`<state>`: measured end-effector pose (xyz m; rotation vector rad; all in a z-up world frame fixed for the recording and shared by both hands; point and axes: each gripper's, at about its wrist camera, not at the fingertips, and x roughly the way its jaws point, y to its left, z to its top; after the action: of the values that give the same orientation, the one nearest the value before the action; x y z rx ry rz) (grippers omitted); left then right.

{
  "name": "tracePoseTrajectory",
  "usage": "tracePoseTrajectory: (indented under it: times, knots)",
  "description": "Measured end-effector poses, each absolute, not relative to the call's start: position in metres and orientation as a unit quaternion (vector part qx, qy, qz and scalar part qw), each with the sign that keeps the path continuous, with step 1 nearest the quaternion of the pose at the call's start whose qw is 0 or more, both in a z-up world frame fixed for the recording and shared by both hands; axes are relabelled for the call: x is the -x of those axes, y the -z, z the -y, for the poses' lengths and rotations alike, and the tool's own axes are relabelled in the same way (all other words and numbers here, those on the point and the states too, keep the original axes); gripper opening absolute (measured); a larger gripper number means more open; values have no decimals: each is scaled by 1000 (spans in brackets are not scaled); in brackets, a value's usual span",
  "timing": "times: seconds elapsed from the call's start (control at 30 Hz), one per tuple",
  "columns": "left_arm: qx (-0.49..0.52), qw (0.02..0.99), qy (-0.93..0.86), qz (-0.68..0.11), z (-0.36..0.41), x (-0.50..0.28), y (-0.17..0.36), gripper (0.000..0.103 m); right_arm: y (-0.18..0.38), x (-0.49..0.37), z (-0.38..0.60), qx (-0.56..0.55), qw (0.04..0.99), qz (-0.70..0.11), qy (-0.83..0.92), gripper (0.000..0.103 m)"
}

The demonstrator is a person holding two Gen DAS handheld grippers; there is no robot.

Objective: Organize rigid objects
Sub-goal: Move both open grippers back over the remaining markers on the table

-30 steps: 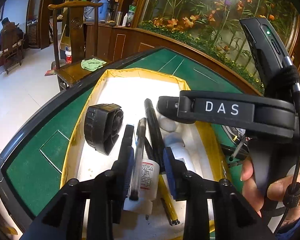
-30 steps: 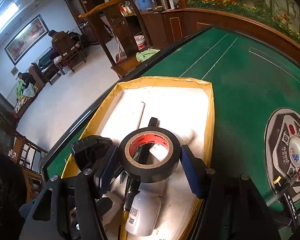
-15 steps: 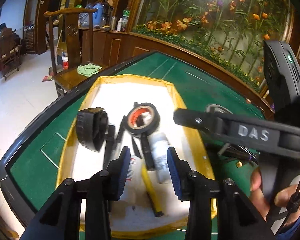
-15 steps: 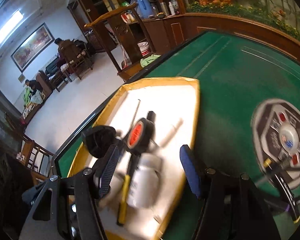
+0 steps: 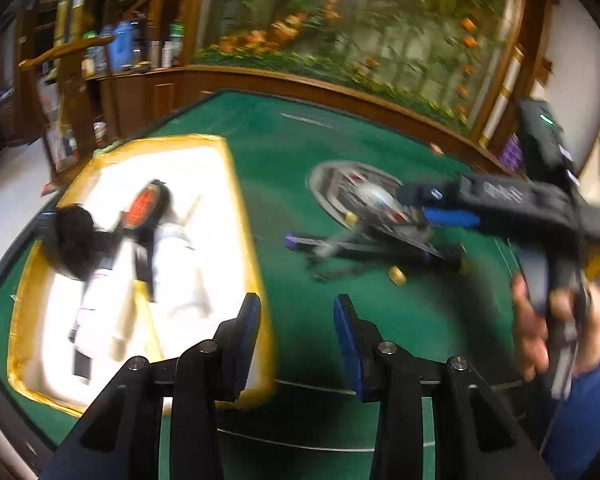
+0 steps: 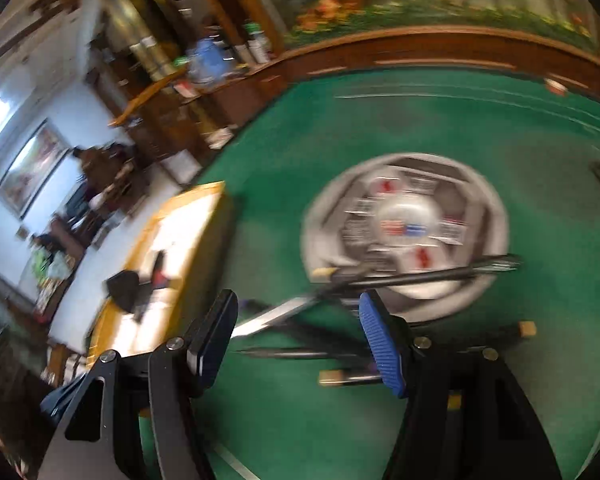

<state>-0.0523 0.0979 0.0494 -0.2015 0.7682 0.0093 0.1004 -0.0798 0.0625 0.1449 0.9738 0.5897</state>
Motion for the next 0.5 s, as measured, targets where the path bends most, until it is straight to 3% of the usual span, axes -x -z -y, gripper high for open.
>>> tracePoseTrajectory:
  times: [0.03,0.07,0.27,0.43,0.5]
  knots:
    - [82,926,-8,-369,-90,53,-50,59,-55,-109,89,-67,839,-473,-260,62]
    - [66,929,-11,-364,-83,54,-51,62,-47,-116,98,-71,838,-483,-245,62]
    - [45,935,1,-352,-70,59,-57,62,-17,-126,122,-124,817,-514,-232,62]
    - [57,935,-6,-349,-84,59,-60,62,-16,-96,106,-93,792,-532,-283,61]
    - [61,935,-6,-349,-86,58,-60,62,-17,-77,98,-71,780,-538,-311,53]
